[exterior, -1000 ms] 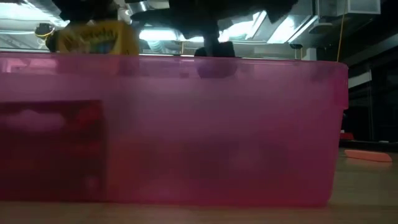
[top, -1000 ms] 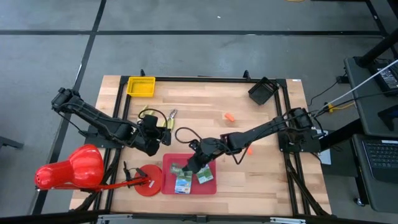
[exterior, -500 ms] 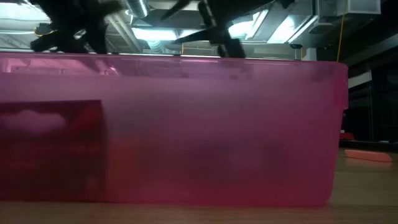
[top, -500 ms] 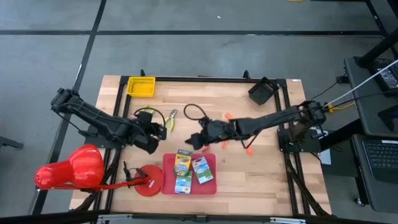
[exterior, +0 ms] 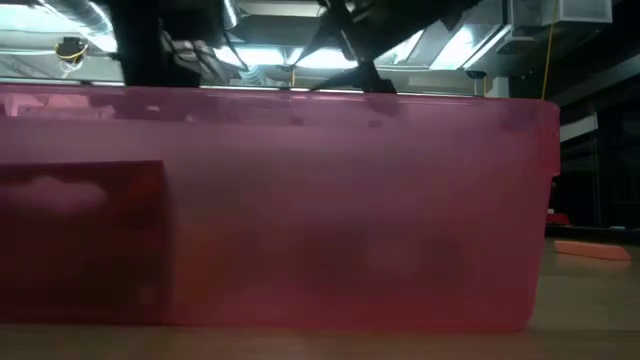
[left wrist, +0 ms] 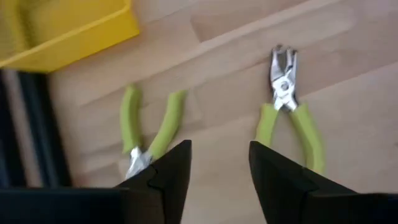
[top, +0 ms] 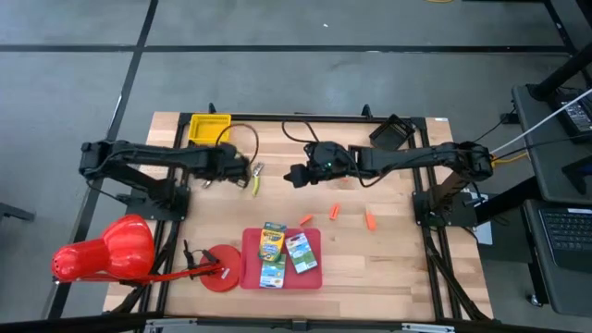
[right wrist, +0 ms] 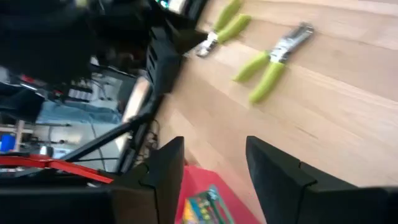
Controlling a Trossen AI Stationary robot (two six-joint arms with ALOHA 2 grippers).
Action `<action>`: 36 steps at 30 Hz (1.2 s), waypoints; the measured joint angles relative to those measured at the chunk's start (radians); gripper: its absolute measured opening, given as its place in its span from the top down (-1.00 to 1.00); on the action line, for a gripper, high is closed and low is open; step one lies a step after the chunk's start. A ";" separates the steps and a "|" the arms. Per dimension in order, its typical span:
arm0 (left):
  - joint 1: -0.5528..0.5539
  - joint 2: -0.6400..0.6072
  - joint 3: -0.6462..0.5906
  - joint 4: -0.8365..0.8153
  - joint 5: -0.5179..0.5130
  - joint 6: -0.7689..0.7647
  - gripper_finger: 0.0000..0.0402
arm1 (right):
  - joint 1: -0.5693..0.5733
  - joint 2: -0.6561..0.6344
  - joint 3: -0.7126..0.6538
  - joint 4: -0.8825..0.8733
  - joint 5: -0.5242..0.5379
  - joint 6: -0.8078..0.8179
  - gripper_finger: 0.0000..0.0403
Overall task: Pick & Place School Supplies
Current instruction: Put the green puncher into the yellow bin
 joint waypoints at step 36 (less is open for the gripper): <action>0.127 0.413 -0.002 0.364 0.307 0.137 0.81 | -0.036 -0.299 0.000 -0.387 0.096 -0.214 0.04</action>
